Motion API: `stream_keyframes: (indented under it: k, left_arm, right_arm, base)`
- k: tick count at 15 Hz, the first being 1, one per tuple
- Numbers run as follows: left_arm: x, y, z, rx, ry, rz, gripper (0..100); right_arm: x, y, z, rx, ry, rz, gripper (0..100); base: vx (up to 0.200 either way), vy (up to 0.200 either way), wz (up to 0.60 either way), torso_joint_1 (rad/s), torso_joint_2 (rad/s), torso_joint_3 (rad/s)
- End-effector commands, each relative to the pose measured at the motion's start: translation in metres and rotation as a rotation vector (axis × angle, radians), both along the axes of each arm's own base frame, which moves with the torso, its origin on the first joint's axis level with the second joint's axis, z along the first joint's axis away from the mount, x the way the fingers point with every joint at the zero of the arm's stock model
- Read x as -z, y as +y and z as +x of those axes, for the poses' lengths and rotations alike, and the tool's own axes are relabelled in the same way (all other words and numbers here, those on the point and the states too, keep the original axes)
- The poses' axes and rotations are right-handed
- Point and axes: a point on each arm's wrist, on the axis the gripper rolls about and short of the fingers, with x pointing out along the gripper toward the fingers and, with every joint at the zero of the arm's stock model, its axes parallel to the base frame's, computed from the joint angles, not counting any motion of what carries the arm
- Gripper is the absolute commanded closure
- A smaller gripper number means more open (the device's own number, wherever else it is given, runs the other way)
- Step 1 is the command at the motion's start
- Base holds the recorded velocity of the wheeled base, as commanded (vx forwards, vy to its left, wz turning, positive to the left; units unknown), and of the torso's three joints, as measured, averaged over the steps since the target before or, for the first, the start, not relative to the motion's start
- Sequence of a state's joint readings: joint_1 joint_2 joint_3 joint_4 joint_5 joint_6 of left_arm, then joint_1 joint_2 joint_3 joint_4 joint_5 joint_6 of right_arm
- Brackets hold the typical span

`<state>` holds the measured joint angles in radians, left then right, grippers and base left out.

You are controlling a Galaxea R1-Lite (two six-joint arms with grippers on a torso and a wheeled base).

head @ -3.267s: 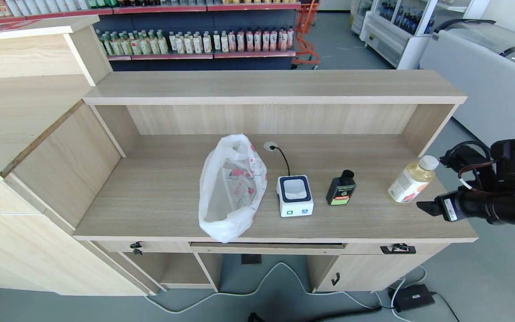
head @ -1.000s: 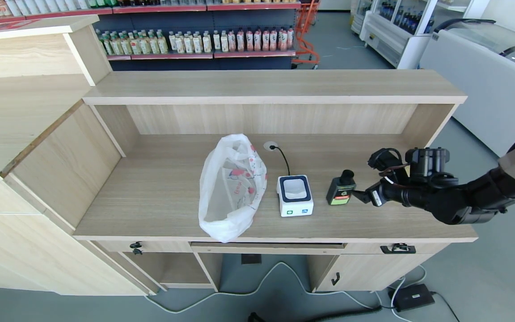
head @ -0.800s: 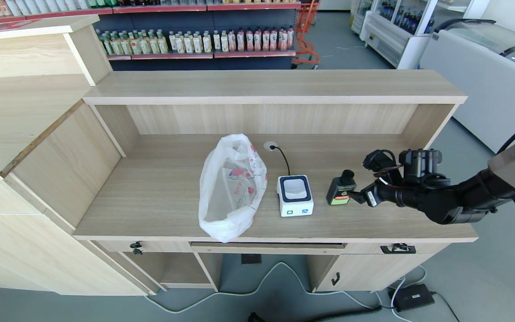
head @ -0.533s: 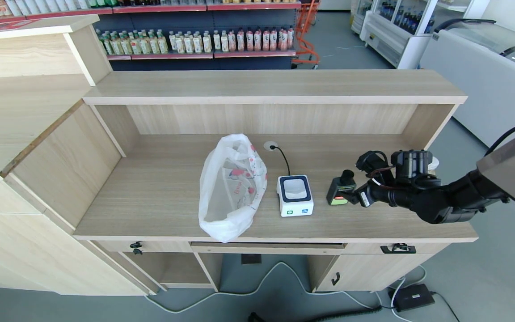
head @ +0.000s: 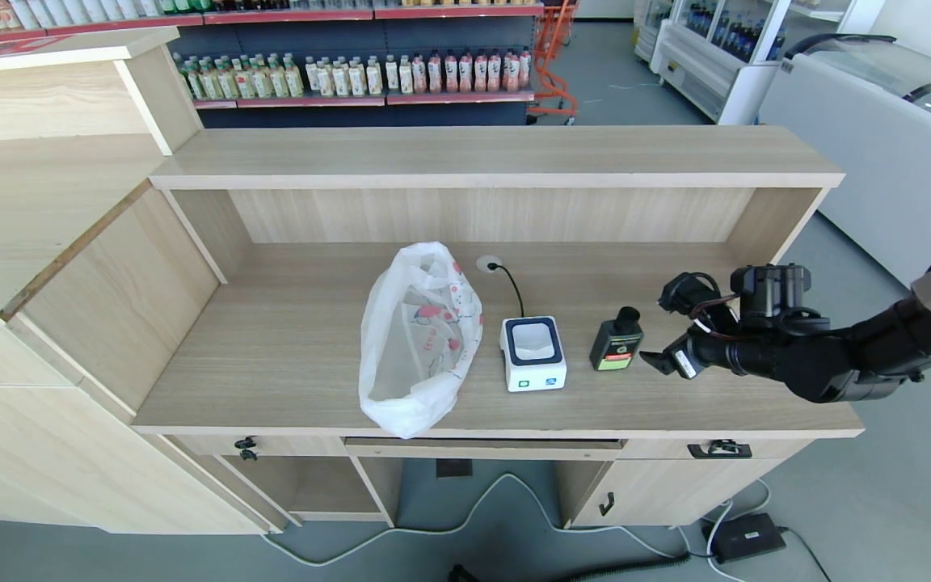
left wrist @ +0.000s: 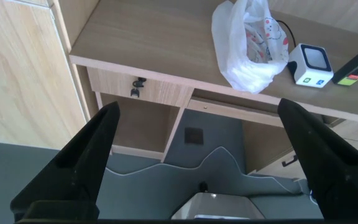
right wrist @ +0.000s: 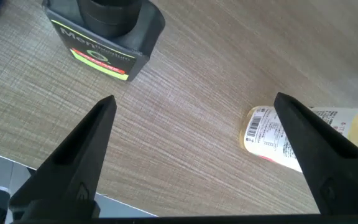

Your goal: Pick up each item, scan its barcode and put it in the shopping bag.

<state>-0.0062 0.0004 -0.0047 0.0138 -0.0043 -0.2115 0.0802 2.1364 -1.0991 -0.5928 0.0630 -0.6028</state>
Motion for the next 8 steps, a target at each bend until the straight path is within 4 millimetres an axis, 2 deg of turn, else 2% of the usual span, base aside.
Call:
stream_keyframes:
  k: [1,8]
  left_arm:
    - [0.000,0.000,0.000,0.000,0.000,0.000,0]
    - [0.000,0.000,0.000,0.000,0.000,0.000,0]
  right_arm:
    - [-0.005,-0.003,-0.002,0.045,-0.009,-0.019,0]
    - [0.003,0.010,0.023,0.022,-0.036,-0.014,0]
  base:
    - [0.000,0.000,0.00,0.000,0.00,0.000]
    - [0.000,0.000,0.00,0.000,0.00,0.000]
